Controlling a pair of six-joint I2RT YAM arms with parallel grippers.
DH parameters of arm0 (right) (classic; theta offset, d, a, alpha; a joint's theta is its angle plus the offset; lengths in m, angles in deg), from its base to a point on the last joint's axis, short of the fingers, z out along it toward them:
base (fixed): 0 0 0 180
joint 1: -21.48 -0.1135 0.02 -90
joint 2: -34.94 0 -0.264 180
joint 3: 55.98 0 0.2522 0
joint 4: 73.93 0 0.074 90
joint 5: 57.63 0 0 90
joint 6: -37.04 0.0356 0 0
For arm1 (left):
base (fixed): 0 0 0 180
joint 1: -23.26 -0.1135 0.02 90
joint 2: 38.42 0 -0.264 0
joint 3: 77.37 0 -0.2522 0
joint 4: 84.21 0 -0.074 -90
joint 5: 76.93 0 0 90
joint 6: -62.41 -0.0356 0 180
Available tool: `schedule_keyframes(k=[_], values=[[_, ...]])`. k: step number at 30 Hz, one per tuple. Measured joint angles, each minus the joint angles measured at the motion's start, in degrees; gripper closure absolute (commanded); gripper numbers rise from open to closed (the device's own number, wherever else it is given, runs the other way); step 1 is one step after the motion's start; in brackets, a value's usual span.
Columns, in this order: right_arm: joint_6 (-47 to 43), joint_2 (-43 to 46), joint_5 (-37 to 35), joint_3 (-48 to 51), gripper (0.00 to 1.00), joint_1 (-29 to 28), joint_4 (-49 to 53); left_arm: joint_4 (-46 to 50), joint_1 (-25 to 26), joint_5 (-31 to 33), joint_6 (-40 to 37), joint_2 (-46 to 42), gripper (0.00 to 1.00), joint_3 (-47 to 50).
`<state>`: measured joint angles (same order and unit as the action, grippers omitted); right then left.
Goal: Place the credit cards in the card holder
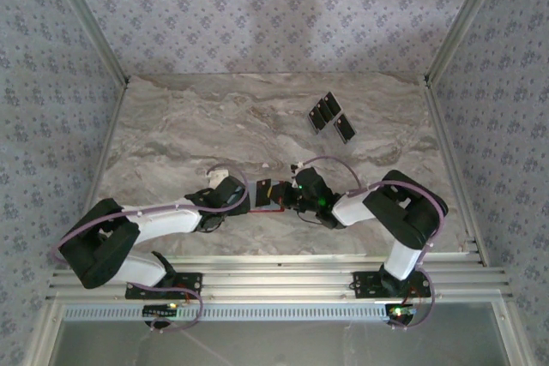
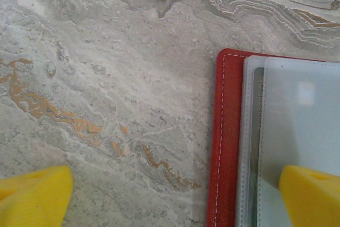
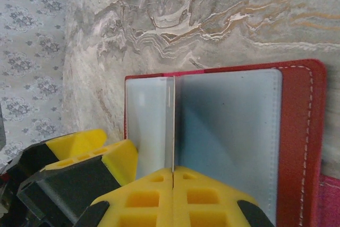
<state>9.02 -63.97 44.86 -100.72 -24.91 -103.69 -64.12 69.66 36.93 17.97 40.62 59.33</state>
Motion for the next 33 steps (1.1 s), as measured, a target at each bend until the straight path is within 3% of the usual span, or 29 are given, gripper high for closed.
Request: schedule_keyframes(k=[33], values=[[1.70, -3.96, 1.44, 1.20, 1.00, 0.00, -4.94, 0.02, 0.00, 0.02, 0.02, -0.22, 0.01, 0.15]])
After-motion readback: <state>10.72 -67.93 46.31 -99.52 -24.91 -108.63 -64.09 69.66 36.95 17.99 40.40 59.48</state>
